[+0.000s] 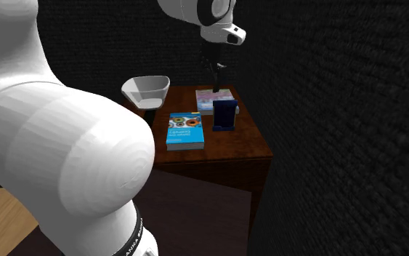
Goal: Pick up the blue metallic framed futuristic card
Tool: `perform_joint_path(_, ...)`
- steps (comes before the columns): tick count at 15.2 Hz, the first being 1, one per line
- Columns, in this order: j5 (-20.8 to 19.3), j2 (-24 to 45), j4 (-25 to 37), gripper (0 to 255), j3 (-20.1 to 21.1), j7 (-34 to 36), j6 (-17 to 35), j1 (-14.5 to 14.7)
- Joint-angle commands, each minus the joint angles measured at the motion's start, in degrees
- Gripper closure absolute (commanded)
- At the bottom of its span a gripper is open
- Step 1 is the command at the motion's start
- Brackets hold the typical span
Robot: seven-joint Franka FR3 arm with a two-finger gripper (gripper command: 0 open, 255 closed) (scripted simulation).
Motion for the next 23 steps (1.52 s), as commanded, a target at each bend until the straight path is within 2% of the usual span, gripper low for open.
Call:
perform_joint_path(1, 2.85, 4.33, 1.31, 0, -0.5, 1.8, 3.83, -0.36)
perform_joint_path(7, 14.43, 16.8, 6.19, 0, -0.97, 3.87, 13.27, -1.93)
perform_joint_path(15, 19.01, 22.06, 6.49, 0, 0.89, -0.62, 17.99, -2.95)
perform_joint_path(17, 18.99, 22.06, 6.48, 0, 0.91, -0.6, 18.0, -2.98)
perform_joint_path(18, 18.98, 22.04, 6.49, 255, 0.9, -0.6, 17.97, -2.98)
perform_joint_path(23, 18.94, 22.05, 6.54, 255, 0.88, -0.57, 17.93, -2.98)
